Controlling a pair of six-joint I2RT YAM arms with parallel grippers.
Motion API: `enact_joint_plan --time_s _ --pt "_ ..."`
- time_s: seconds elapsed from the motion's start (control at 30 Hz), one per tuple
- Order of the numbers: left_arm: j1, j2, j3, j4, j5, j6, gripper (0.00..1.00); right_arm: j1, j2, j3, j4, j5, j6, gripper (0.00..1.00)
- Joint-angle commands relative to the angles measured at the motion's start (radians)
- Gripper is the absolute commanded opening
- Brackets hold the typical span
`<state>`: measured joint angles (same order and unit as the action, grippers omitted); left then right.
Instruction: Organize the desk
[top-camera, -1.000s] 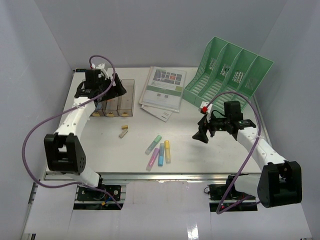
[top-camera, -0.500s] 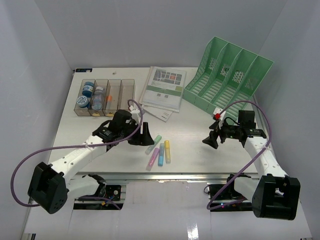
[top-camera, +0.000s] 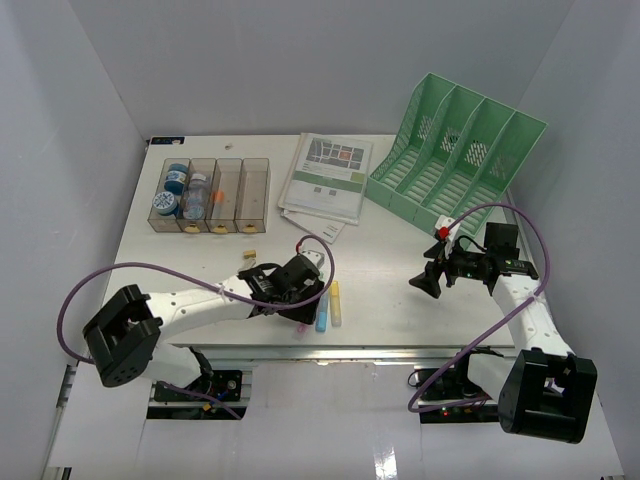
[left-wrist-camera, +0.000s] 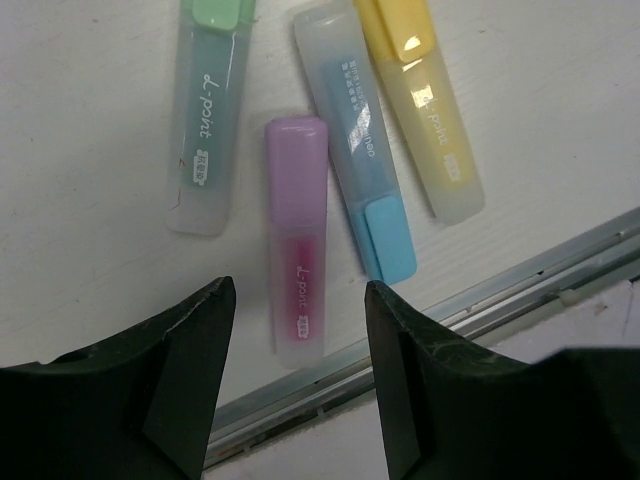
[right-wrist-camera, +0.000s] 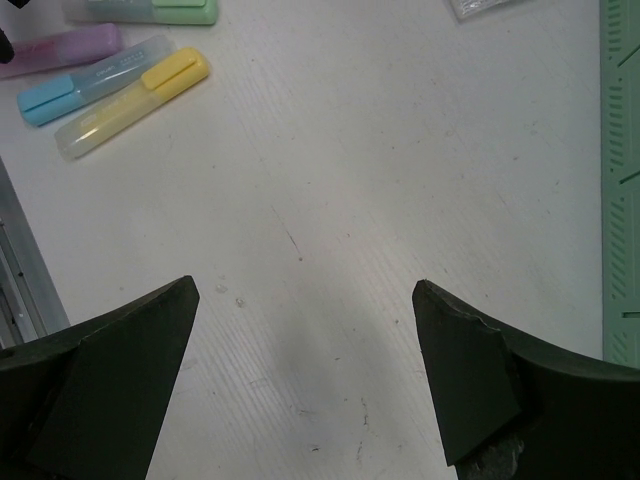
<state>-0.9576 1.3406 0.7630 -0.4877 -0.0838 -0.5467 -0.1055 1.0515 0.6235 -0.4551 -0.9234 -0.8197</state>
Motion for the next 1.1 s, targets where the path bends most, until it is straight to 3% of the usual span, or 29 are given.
enact_joint_plan --time_s 0.0,0.13,0.33,0.63,0.83,1.07 --pt "-0.047 0.041 0.063 -0.056 -0.148 -0.033 0.65 -0.007 -0.004 -0.007 -0.007 -0.038 -0.01 0.95" --pt "-0.057 0.097 0.07 -0.051 -0.139 -0.036 0.65 -0.008 -0.008 -0.004 -0.008 -0.046 -0.007 0.95" --pt "-0.069 0.167 0.075 -0.04 -0.13 -0.033 0.51 -0.008 -0.013 -0.002 -0.007 -0.053 -0.002 0.95" --pt "-0.082 0.227 0.086 -0.019 -0.132 -0.035 0.38 -0.01 -0.023 0.002 -0.012 -0.064 -0.001 0.95" --pt "-0.087 0.173 0.113 -0.022 -0.148 -0.026 0.25 -0.01 -0.032 0.005 -0.016 -0.075 -0.001 0.95" --pt "-0.044 0.052 0.208 -0.066 -0.196 0.035 0.17 -0.01 -0.051 0.012 -0.026 -0.093 -0.002 0.95"
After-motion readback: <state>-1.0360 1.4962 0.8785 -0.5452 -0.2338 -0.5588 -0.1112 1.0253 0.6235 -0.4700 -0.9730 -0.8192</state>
